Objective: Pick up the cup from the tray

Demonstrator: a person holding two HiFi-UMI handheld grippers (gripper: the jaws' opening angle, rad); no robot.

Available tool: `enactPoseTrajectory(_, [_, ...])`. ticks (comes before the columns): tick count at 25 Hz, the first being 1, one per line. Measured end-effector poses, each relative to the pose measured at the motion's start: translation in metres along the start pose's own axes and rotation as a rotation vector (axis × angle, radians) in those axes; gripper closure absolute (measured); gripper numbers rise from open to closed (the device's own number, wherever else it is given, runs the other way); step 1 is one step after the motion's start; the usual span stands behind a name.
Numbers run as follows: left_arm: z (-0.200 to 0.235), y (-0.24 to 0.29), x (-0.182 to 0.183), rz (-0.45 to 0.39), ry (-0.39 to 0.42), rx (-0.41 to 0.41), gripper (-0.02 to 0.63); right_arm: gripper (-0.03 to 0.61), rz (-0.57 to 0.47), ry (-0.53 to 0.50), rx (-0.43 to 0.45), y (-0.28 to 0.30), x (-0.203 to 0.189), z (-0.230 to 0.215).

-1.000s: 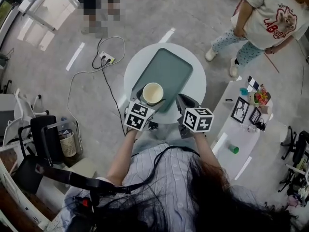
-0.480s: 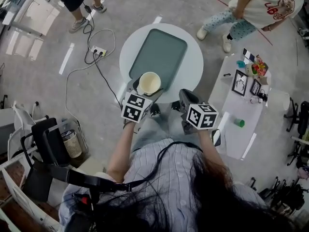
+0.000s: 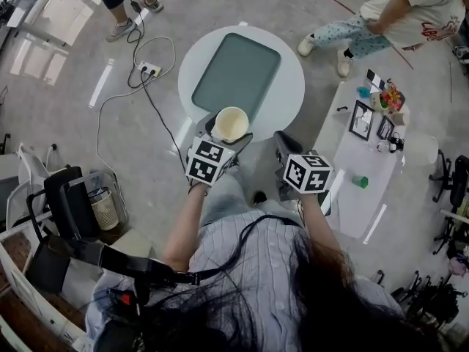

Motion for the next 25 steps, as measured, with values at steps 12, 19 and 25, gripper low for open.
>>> enactPoseTrajectory(12, [-0.089, -0.014, -0.032, -0.034, -0.027, 0.062, 0.169, 0.532, -0.014, -0.035, 0.071, -0.072, -0.051, -0.020])
enactPoseTrajectory(19, [-0.141, -0.033, -0.066, -0.075, -0.077, 0.109, 0.169, 0.532, -0.026, -0.064, 0.109, -0.116, -0.089, -0.027])
enactPoseTrajectory(25, [-0.186, -0.052, -0.091, -0.089, -0.084, 0.148, 0.169, 0.532, -0.016, -0.094, 0.151, -0.152, -0.118, -0.029])
Point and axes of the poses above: the fingertips, and each gripper's own axes: y forward along the fingers, z to its left, x out of its top, the point moved 8 cm from there along -y, backward along the fingers, and after that the axes turned 6 degrees about -y, right-handed, at the moved point
